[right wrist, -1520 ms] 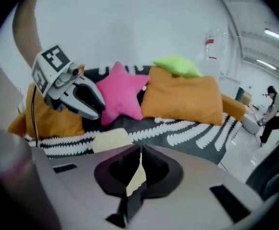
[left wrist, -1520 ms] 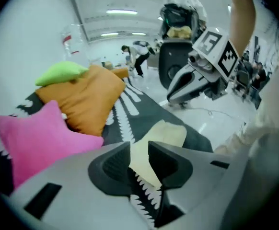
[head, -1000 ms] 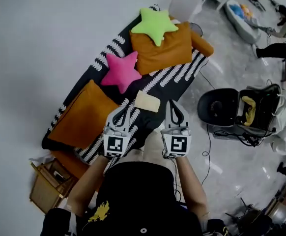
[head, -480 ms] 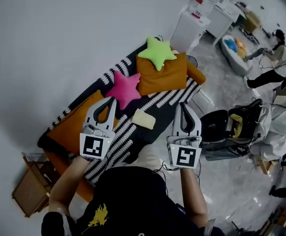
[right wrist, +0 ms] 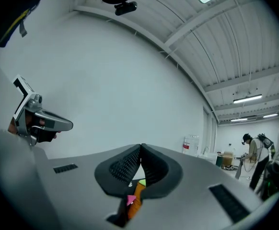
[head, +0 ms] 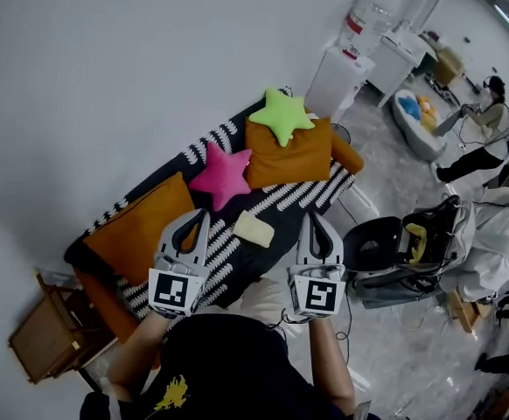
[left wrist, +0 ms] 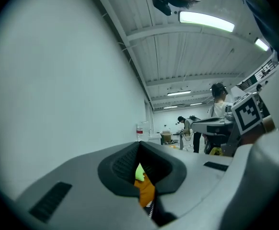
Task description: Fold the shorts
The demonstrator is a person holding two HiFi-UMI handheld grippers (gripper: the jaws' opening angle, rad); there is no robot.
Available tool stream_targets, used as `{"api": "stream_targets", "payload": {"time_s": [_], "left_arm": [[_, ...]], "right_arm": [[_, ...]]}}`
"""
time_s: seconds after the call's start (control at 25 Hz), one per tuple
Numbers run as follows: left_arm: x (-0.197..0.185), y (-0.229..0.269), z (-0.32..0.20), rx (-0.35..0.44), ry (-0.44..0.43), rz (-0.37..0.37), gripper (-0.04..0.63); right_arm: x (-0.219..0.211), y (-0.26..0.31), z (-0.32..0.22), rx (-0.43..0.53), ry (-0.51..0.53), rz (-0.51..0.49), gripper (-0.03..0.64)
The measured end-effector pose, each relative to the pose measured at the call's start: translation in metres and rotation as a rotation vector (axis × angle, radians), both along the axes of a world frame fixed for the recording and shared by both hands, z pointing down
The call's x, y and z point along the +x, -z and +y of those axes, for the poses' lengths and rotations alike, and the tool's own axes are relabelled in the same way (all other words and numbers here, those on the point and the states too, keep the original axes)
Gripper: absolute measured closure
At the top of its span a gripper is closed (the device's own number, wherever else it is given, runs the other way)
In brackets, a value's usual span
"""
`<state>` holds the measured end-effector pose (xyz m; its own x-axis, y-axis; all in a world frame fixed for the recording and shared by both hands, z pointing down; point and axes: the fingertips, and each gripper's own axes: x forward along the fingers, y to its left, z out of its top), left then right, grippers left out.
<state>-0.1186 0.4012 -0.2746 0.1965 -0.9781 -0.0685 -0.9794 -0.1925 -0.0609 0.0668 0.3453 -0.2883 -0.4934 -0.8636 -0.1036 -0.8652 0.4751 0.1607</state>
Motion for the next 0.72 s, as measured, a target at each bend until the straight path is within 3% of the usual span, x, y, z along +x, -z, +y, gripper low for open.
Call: {"api": "stream_targets", "payload": {"time_s": [0.12, 0.28, 0.72], "left_arm": [[0.001, 0.003, 0.006, 0.007, -0.009, -0.014, 0.581], [-0.006, -0.011, 0.006, -0.083, -0.010, -0.057, 0.581], [-0.028, 0.013, -0.014, -0.055, -0.005, -0.053, 0.581]], "right_arm": [[0.010, -0.015, 0.001, -0.047, -0.014, 0.027, 0.601], [0.018, -0.017, 0.002, -0.076, -0.032, -0.006, 0.601], [0.017, -0.005, -0.005, -0.059, -0.021, 0.023, 0.602]]}}
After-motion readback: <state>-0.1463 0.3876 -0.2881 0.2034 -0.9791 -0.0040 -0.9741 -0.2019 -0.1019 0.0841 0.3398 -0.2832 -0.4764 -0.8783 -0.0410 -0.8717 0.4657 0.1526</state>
